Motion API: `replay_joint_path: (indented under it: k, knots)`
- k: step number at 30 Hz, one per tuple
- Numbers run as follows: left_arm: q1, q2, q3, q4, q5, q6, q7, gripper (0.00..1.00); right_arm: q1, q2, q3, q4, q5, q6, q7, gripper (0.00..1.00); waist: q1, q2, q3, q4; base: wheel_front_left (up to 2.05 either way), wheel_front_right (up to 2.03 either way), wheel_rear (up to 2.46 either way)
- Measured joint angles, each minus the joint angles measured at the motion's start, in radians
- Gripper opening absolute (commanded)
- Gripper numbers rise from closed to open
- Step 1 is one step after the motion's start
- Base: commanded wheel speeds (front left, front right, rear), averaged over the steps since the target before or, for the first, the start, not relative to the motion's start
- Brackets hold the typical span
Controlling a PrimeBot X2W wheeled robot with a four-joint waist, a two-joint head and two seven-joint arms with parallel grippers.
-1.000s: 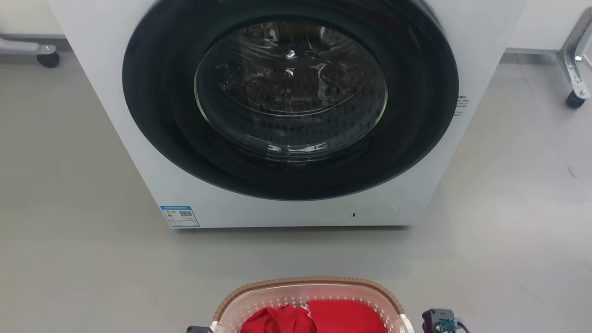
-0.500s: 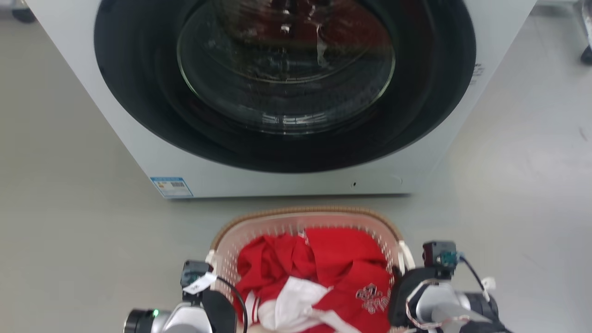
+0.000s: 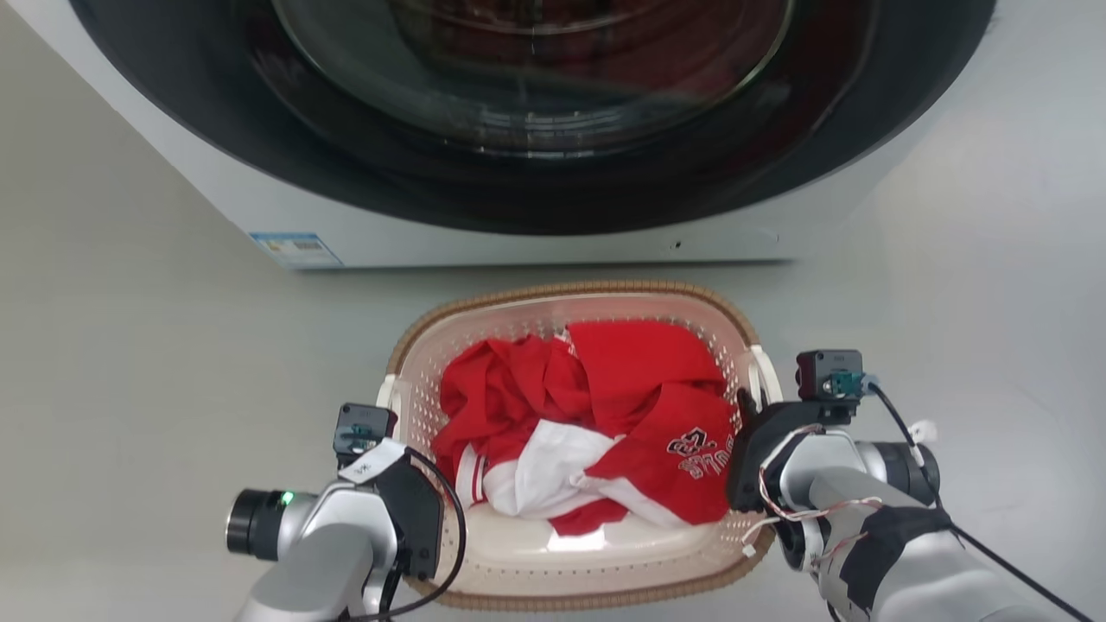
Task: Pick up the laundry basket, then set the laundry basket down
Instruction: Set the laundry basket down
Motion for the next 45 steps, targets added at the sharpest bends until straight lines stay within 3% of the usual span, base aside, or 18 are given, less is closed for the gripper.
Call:
replay_joint_path:
  k: [29, 45]
  knots:
    - [-0.278, -0.001, 0.049, 0.011, 0.006, 0.01, -0.111, 0.0, -0.284, -0.006, -0.001, 0.056, -0.044, 0.0, -0.057, 0.0, -0.0001, 0.0, 0.425, 0.003, 0.0, 0.0, 0.0]
    - [-0.346, -0.001, 0.05, 0.045, 0.015, 0.009, -0.153, 0.0, -0.331, -0.005, 0.005, 0.057, -0.053, 0.0, -0.079, 0.0, -0.0003, -0.0001, 0.507, 0.009, 0.0, 0.0, 0.0]
